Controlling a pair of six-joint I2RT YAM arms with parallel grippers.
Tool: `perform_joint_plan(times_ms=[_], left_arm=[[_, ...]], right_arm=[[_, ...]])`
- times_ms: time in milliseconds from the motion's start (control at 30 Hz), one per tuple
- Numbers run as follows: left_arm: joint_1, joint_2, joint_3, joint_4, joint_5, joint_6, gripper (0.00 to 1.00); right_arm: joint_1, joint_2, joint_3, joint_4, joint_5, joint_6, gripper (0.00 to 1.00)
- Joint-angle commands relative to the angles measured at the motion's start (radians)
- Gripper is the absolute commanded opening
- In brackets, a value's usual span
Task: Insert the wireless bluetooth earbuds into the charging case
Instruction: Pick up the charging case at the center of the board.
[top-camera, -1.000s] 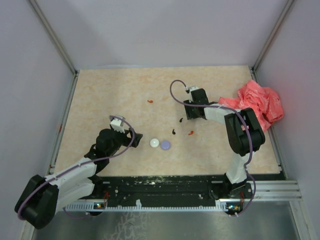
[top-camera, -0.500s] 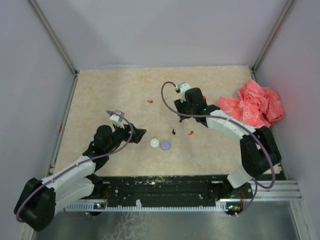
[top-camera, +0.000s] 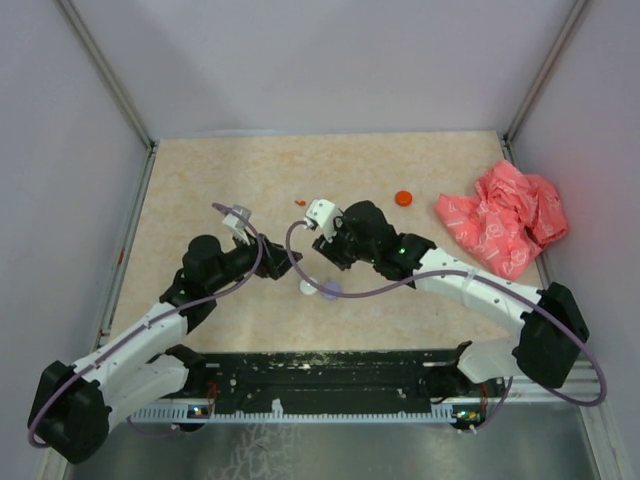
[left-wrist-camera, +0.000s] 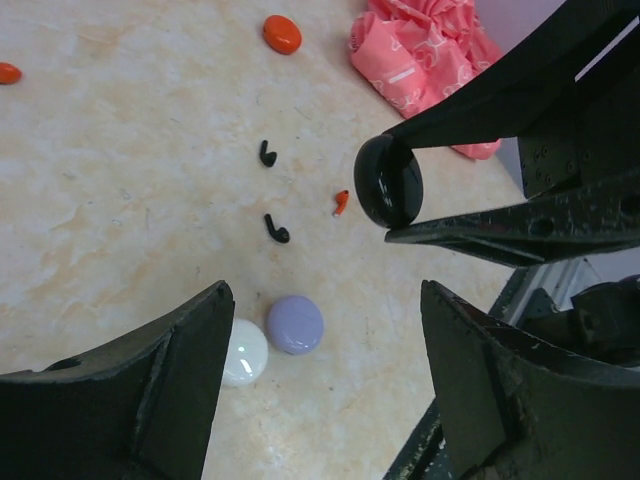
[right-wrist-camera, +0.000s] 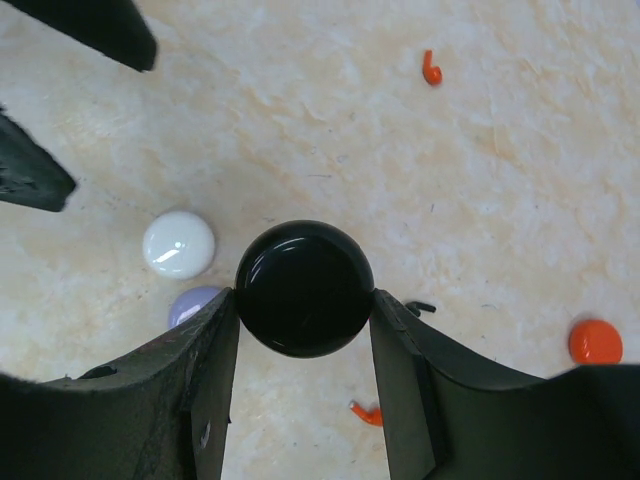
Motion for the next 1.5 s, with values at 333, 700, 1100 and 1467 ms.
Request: perform_joint_plan(times_ms=[333, 700, 1100, 1467], left_arm=[[0.006, 0.037, 0.044, 0.046, 0.279, -0.134, 0.68], [0.006, 0.093, 0.032, 0.139, 0.332, -0.174, 0.56], [0.007, 0.128, 0.017, 0.218, 0.372, -0.214, 0.34], [0.013, 0.052, -0.033, 0.222, 0.298, -0.132, 0.06]], right_arm=[[0.164, -0.045, 0.069, -0.029, -0.019, -0.209, 0.48], [0.21, -0.03, 0.094, -0.024, -0.045, -0.253, 0.49], [0.222, -0.026, 0.086, -0.003, -0.069, -0.265, 0.49], [0.222, -0.036, 0.107, -0.053, -0.064, -0.203, 0.64]])
